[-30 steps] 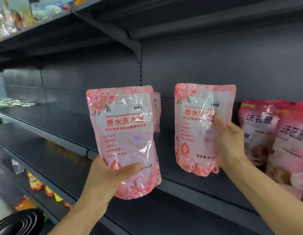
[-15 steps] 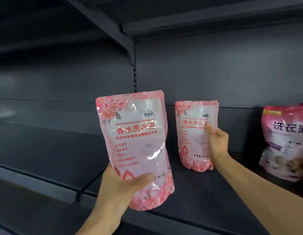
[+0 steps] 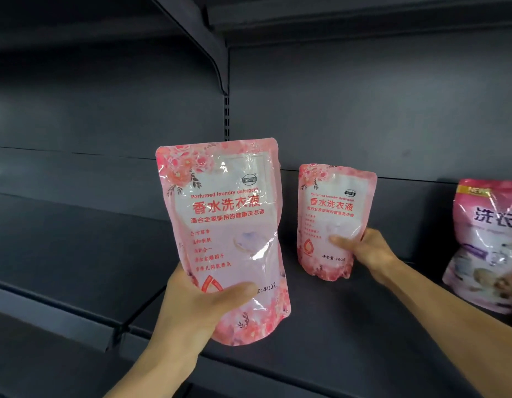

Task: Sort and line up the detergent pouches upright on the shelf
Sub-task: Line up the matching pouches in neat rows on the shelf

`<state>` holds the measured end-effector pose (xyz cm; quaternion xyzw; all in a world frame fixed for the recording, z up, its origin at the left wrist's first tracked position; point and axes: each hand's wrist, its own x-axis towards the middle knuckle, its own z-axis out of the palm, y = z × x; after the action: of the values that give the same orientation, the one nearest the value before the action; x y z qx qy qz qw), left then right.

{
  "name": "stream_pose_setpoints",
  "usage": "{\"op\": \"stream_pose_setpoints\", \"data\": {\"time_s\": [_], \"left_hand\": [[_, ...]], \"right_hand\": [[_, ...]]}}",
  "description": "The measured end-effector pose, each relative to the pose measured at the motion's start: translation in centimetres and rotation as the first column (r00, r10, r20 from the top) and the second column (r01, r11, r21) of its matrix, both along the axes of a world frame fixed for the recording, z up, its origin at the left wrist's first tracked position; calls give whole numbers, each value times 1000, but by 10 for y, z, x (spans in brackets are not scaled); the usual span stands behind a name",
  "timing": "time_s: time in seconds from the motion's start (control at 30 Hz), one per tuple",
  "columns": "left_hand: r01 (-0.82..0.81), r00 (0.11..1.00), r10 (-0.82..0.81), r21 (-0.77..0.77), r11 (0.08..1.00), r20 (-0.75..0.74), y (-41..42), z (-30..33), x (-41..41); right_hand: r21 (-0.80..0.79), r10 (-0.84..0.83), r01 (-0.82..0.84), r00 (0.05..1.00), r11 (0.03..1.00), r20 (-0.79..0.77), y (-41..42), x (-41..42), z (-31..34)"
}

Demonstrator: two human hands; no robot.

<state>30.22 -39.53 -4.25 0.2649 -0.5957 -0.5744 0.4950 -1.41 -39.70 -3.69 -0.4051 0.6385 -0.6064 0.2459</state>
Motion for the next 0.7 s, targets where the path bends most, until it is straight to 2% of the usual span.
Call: {"op": "stream_pose_setpoints", "data": {"time_s": [0.1,0.3,0.53,0.7], "left_hand": [[4,1000,-4,-2,1000,-10,1,-1,-4],[-13,998,13,-3,1000,-54,10,6,-6],[-28,998,29,22,999,-58,6,3,-7],[-37,998,37,4,999,-50,15,8,-12]], "right_hand": [[129,36,-26,997,991,-74,0,-7,-8],[121,0,9,997,993,-72,-32,-18,-9],[50,44,-43,999,998,-31,-59,-27,-14],[103,16,-5,994,995,-104,-61,-29,-19]]}}
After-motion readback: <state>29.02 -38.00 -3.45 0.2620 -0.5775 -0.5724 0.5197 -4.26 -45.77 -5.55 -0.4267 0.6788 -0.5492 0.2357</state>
